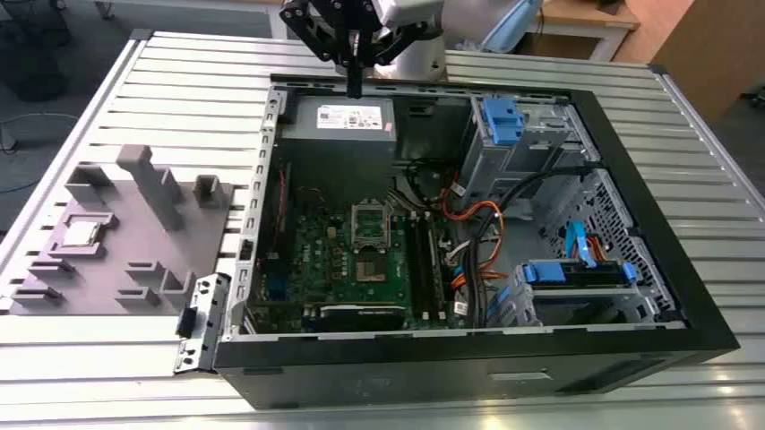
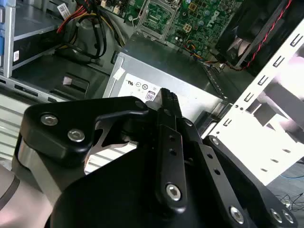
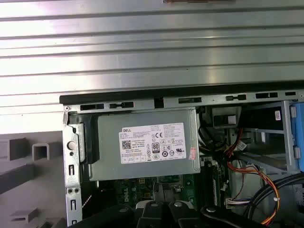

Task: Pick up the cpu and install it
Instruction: 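Reach for the cpu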

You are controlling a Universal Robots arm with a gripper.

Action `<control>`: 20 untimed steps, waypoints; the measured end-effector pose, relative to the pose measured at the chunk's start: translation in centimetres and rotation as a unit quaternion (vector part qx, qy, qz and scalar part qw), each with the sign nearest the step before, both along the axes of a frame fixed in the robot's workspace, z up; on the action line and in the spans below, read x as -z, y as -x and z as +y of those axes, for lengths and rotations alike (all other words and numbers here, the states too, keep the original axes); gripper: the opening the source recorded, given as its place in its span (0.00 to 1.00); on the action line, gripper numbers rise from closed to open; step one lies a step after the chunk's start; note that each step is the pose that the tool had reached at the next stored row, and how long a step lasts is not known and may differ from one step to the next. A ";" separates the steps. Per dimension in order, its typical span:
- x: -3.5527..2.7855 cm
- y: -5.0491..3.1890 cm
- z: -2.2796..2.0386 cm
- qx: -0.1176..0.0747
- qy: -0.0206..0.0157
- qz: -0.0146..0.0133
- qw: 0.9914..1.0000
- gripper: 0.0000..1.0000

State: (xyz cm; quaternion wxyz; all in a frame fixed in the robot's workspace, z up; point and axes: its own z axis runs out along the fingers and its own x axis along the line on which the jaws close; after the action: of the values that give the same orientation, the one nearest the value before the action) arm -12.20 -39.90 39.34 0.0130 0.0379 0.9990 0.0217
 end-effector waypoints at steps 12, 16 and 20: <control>0.00 0.04 0.01 0.000 0.000 0.000 1.000 0.11; 0.00 0.51 0.00 0.000 0.000 0.000 1.000 0.11; 0.02 1.32 0.00 0.000 0.000 0.000 1.000 0.11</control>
State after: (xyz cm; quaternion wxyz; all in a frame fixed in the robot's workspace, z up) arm -13.51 -39.89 39.32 0.0132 0.0379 0.9990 0.0217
